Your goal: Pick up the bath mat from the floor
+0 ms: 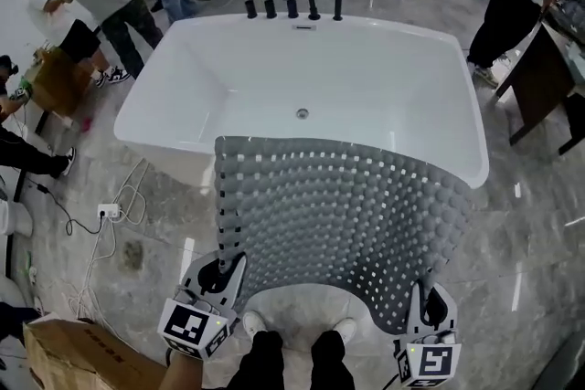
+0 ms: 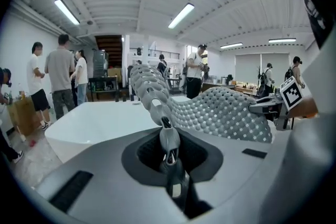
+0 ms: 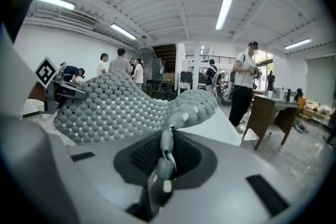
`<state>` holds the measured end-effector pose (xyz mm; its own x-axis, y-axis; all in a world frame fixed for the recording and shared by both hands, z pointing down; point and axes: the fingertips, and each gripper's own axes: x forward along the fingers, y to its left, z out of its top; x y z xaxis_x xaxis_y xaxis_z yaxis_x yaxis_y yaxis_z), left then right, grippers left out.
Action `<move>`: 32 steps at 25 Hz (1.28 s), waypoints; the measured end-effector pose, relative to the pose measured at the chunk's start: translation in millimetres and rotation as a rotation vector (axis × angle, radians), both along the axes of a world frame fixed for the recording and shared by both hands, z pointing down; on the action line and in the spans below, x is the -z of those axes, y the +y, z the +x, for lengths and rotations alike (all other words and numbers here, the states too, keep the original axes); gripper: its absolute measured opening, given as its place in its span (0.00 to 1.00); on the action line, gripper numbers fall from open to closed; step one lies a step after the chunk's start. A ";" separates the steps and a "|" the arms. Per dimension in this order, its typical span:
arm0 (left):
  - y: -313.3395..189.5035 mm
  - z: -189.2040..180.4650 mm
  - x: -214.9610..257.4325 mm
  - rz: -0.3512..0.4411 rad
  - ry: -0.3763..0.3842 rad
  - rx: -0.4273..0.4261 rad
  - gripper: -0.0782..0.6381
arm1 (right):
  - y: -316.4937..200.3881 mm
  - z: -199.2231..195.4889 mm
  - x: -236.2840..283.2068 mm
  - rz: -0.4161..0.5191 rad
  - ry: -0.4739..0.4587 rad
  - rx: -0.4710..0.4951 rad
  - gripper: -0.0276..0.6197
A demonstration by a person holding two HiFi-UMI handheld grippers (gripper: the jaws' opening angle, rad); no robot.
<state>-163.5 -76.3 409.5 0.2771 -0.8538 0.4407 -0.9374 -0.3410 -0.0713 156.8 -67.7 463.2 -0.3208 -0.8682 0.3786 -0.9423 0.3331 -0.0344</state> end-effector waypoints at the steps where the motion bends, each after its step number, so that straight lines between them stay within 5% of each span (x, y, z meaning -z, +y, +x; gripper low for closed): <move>1: 2.2 3.2 17.7 0.013 0.005 0.002 0.17 | 0.2 4.3 18.6 0.017 0.000 -0.006 0.14; 13: 30.3 20.8 189.0 0.164 -0.016 0.077 0.17 | 3.2 28.0 195.2 0.170 -0.041 0.007 0.14; 32: 29.3 23.5 286.4 0.381 -0.002 0.005 0.17 | 19.3 2.2 299.3 0.356 -0.054 -0.051 0.14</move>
